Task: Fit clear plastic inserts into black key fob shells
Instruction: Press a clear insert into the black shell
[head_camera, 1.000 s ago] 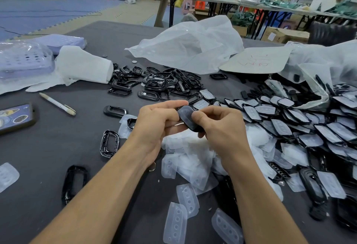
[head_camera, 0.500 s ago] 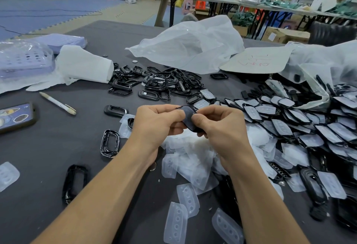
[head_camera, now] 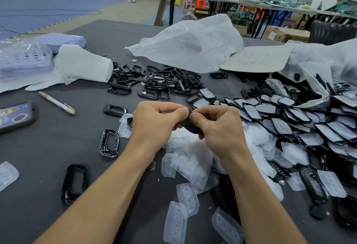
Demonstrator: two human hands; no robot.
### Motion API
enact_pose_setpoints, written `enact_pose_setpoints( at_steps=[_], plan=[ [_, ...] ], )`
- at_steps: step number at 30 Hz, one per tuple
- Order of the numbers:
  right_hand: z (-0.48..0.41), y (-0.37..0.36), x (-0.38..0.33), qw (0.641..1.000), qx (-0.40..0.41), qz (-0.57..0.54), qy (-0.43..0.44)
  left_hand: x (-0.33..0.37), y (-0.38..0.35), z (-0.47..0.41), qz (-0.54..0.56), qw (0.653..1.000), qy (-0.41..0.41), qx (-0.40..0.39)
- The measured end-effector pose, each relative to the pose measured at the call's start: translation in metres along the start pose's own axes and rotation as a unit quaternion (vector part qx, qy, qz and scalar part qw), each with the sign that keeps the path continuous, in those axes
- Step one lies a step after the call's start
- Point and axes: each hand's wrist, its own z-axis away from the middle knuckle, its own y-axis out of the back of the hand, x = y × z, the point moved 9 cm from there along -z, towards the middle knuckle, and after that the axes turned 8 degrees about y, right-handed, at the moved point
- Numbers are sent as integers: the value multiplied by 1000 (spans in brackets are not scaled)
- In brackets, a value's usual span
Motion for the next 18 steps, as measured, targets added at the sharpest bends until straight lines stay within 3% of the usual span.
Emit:
enact_pose_setpoints(
  at_steps=[6, 14, 18],
  plan=[
    [0, -3, -3, 1000, 1, -12, 14, 0, 7, 2, 26, 998, 3, 53],
    [0, 3, -7, 999, 24, -35, 31, 6, -4, 5, -40, 998, -38, 6],
    [2, -3, -5, 997, 28, -69, 11, 5, 0, 3, 0, 999, -32, 31]
  ],
)
